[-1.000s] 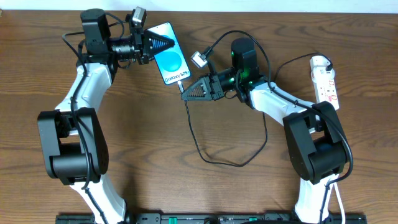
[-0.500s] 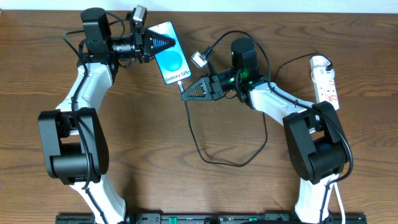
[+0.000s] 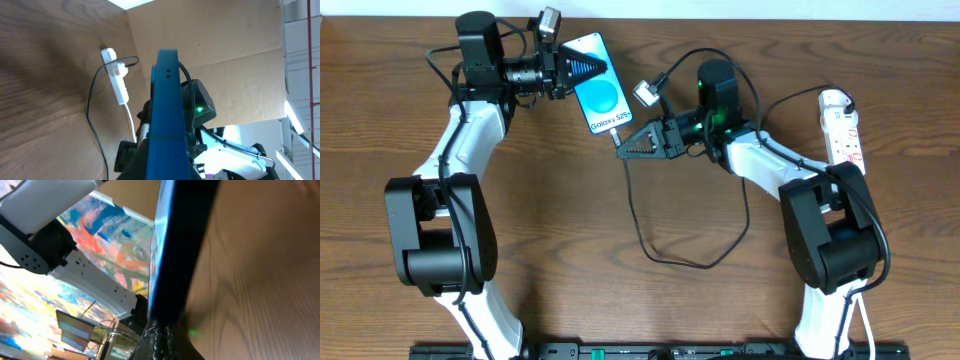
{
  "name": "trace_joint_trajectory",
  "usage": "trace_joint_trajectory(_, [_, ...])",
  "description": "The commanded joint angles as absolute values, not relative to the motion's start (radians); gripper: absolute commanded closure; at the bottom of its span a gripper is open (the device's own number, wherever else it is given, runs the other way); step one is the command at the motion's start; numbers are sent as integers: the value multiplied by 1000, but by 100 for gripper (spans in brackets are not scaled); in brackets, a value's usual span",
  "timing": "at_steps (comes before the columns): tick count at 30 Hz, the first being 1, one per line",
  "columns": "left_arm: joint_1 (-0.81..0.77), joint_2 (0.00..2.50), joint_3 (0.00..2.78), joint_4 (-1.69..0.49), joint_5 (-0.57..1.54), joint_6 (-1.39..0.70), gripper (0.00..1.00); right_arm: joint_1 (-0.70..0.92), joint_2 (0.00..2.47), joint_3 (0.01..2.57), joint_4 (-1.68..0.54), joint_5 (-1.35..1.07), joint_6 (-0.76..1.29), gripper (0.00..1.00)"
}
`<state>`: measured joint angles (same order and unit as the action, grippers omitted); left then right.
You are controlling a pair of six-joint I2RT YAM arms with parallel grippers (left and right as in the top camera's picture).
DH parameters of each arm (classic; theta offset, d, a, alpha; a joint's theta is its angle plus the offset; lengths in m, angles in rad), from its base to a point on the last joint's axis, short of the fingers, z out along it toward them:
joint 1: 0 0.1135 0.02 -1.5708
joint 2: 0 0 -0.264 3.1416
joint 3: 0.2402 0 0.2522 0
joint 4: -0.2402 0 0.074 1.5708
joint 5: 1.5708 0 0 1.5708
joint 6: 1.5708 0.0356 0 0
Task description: Plug charger to phone and switch on socket
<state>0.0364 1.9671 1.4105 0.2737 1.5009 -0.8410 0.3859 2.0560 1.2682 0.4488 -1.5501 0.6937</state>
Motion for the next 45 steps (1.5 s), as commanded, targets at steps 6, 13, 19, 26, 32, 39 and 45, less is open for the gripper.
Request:
trace_joint_trajectory(6, [20,1957,1420,275,1571,-844,93,349,2057,1275,465,-1559,695,99])
trace_joint_trajectory(13, [20,1957,1420,275,1571,-844,93,360,2057,1275,468,-1559,696,99])
trace_joint_trajectory(19, [20,1957,1420,275,1571,-844,93,387,2057,1275,524,-1559,731,99])
trace_joint_trajectory(26, [20,1957,1420,275,1571,-843,93,387,2057,1275,569,-1533,771,99])
trace_joint_trajectory(32, [22,1957,1420,275,1546,-843,93,387,2057,1275,568,-1536,774,99])
trace_joint_trajectory(39, [23,1957,1420,275,1416,-900,93,388,2057,1275,564,-1472,815,99])
trace_joint_trajectory(45, [23,1957,1420,275,1398,-903,93,388,2057,1275,564,-1417,842,99])
